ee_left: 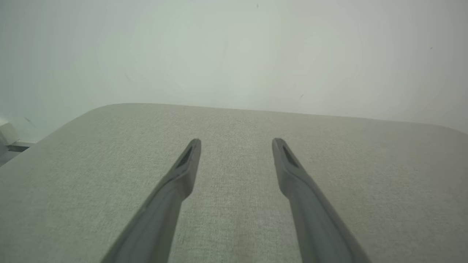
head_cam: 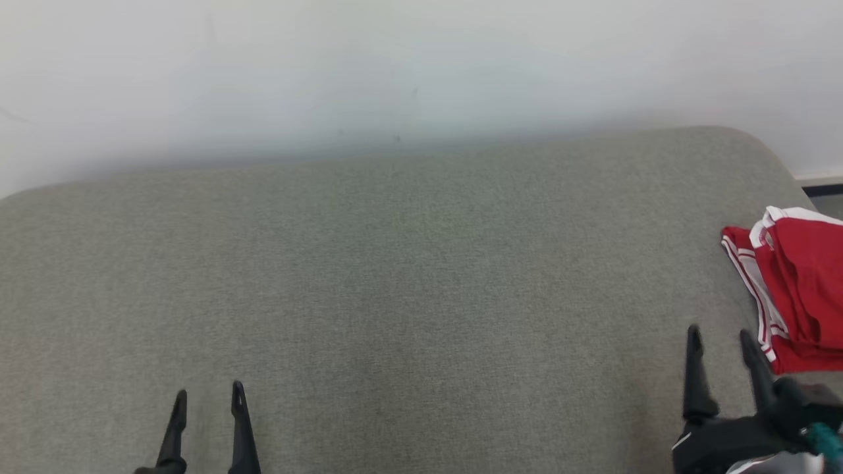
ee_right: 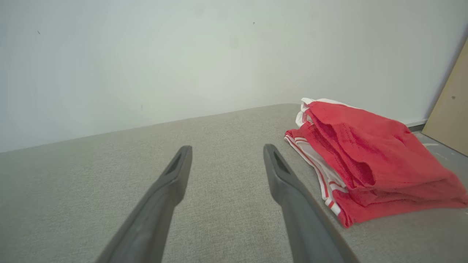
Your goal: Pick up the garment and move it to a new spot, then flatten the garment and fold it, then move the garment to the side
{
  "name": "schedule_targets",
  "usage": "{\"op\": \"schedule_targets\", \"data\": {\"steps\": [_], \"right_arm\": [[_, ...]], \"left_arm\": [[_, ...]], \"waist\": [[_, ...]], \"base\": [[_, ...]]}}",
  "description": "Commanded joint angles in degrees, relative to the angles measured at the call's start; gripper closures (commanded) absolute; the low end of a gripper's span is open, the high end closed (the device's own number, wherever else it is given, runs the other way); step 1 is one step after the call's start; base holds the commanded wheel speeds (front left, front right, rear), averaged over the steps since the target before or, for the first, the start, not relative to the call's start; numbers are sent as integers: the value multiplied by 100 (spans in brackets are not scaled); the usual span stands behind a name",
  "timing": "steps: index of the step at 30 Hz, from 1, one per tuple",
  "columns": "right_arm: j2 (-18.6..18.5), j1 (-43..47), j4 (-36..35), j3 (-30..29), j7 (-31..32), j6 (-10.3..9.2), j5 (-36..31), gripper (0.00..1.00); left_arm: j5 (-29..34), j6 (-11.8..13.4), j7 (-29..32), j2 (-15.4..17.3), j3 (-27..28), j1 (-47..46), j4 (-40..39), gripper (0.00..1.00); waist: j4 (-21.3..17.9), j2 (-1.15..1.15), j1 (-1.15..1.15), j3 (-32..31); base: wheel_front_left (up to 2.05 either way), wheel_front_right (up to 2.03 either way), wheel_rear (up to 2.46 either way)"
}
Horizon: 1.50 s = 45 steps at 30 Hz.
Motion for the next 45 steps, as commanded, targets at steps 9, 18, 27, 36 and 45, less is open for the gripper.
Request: {"op": "schedule_targets", "data": {"steps": [9,18,27,36,45], "right_arm": [[27,279,531,756,-309,-17,279,0],[28,440,532,1046,-428,-17,210,0],[28,609,387,1136,-481,-17,266,0],[29,606,457,1145,-446,-17,425,0],[29,607,424,1130,-449,-17,433,0]], "left_arm": [[23,-5,-12,-7,11,292,194,0],[12,-31,-13,-7,43,283,302,0],[9,9,-13,-8,53,323,257,0],[-39,-26,-13,-8,88,360,284,0],[-27,-11,-13,-8,105,377,274,0]], "waist": [[234,1,1,-243],[261,1,1,-251],[201,1,1,-298],[136,1,1,-366],[142,1,1,-356]], "base": [[0,0,0],[0,0,0],[0,0,0],[0,0,0],[0,0,0]]}}
